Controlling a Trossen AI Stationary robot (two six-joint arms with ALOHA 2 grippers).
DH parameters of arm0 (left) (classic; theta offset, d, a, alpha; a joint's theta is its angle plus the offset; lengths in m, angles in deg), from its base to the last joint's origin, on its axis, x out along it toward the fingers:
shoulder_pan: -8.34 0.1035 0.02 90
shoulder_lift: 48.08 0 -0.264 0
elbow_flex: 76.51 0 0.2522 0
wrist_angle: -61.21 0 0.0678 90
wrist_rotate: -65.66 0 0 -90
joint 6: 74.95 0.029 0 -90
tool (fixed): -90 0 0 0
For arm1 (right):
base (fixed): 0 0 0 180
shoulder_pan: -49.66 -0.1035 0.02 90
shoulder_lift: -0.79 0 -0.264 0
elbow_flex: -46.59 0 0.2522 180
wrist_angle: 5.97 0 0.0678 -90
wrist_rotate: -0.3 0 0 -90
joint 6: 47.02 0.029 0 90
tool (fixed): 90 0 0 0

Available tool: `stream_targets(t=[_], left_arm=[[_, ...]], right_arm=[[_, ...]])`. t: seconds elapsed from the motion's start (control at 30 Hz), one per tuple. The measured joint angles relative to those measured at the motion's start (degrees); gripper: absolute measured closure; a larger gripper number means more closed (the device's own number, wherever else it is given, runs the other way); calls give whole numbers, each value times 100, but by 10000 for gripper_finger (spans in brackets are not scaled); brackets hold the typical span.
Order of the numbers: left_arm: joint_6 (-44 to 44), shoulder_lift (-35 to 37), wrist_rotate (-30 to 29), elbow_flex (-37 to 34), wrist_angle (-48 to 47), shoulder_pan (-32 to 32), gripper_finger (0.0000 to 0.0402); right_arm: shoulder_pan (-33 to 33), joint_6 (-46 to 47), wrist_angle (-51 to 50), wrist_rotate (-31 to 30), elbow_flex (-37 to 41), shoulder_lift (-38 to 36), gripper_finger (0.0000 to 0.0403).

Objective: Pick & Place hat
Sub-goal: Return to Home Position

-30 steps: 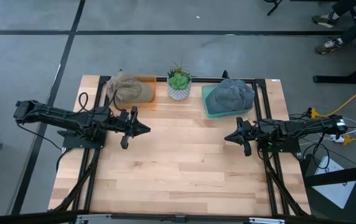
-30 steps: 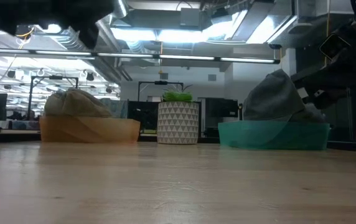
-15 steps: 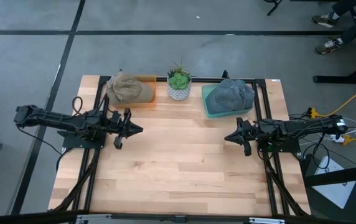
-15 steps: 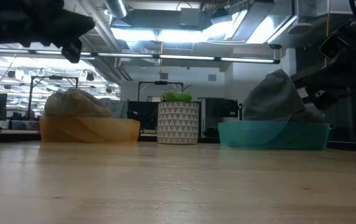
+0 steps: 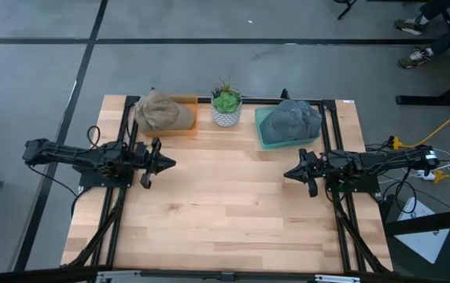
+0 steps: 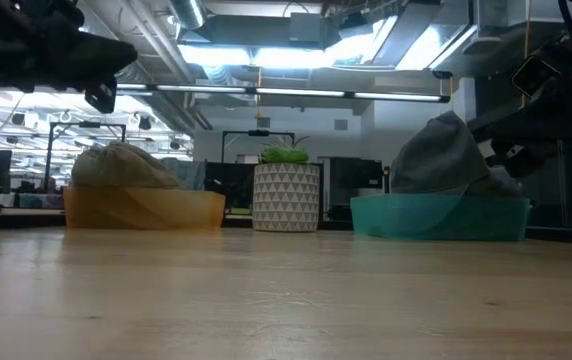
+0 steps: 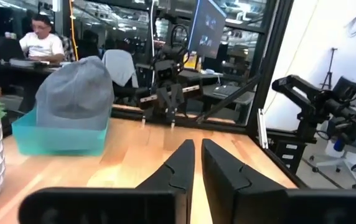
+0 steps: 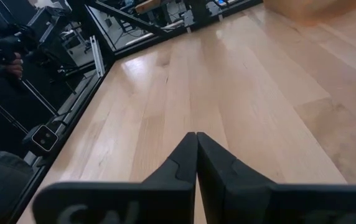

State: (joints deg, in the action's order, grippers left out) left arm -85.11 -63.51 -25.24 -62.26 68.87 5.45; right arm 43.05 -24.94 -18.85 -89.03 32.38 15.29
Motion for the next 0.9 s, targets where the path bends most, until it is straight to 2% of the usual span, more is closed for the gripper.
stream_targets(t=[0.43, 0.9], left_arm=[[-62, 1545, 190, 1, -2058, 0, 376], [-559, 1404, 191, 11, -2082, 4, 376]], right_arm=[[0, 0, 0, -1, 0, 0, 395], [0, -2, -1, 0, -2, 0, 395]])
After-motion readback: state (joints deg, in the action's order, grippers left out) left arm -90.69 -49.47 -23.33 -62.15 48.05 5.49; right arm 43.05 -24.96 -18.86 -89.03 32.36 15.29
